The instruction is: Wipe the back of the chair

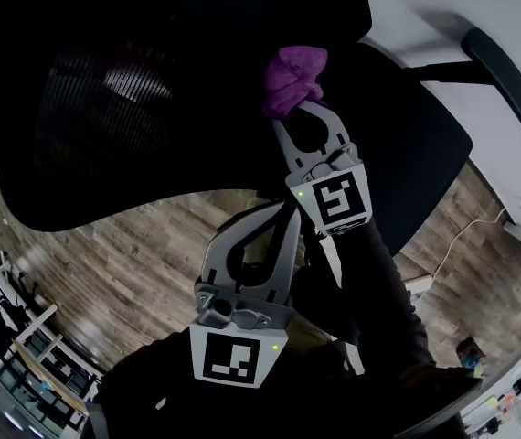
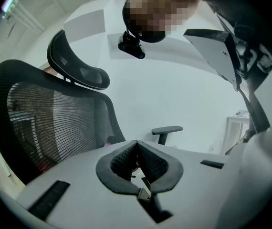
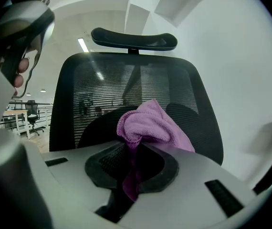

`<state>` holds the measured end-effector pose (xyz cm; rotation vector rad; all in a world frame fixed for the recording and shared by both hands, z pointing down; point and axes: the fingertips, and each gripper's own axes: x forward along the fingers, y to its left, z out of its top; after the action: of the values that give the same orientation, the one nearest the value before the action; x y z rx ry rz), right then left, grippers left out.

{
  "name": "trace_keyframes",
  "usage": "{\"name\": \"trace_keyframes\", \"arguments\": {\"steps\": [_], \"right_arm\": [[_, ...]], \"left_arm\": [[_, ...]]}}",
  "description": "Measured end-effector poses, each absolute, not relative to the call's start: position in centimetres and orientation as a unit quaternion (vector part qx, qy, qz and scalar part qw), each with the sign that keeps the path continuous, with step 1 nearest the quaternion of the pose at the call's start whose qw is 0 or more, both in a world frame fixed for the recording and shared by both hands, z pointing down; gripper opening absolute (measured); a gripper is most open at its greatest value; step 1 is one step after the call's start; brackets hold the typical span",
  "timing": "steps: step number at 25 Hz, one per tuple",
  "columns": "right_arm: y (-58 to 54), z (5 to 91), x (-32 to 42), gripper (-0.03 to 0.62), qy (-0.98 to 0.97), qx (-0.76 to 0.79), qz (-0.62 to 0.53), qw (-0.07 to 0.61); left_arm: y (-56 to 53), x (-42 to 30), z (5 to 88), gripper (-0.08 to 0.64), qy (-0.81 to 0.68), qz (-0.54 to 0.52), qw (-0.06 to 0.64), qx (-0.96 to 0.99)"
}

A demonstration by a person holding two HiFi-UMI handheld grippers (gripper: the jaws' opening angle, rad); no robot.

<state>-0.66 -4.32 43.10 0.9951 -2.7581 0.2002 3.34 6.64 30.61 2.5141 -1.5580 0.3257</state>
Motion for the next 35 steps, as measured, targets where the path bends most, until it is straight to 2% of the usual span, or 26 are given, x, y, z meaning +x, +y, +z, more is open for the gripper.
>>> {"name": "trace_keyframes", "arguments": {"steps": [8, 13, 23, 35], "right_arm": [[-2.5, 43.4, -1.6, 0.044, -0.941, 0.317, 0.069, 0.098], [-1.3, 43.3, -2.3, 0.044, -0.952, 0.281, 0.025, 0.118], [2.7, 43.7, -3.9, 0.044, -0.964, 0.227, 0.022, 0.136], [6.6, 43.3, -5.7, 0.044, -0.977, 0.170, -0.003, 0.126]], "left_arm": [[7.4, 3.4, 30.8, 0.009, -0.533, 0.103, 0.082, 0.836], [7.9, 3.2, 30.8, 0.009, -0.543, 0.101, 0.081, 0.830], [10.3, 3.3, 31.1, 0.009, -0.565, 0.084, 0.087, 0.817], [13.8, 1.2, 32.0, 0.009, -0.587, 0.081, 0.089, 0.800]]}}
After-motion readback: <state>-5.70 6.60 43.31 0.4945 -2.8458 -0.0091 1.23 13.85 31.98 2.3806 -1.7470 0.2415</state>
